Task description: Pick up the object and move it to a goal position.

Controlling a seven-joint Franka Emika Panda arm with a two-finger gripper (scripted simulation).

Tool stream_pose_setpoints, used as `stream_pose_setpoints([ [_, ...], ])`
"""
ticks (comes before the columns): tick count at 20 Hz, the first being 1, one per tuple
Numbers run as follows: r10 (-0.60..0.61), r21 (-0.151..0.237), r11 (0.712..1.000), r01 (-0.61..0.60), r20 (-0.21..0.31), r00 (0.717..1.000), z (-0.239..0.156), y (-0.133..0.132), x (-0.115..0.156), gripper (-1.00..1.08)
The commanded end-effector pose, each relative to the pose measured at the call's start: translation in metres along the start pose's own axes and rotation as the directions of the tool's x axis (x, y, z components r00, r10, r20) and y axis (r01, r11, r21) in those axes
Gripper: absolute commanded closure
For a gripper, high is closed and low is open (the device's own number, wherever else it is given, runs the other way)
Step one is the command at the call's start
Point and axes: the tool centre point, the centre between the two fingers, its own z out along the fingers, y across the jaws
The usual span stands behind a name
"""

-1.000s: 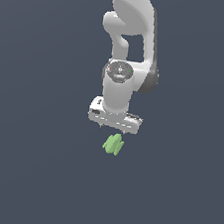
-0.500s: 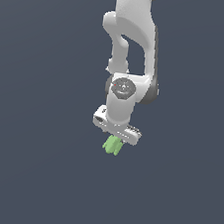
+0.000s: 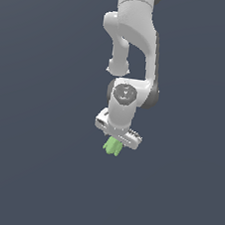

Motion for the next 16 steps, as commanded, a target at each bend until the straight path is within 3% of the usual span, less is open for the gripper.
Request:
stream_pose_setpoints([
  [1,0.0,0.0,1.0,0.0,0.0,1.0,0.0,0.0,0.0,-0.92],
  [16,0.005,0.0,1.0,-0.005,-0.001,1.0,0.05,0.0,0.0,-0.92],
])
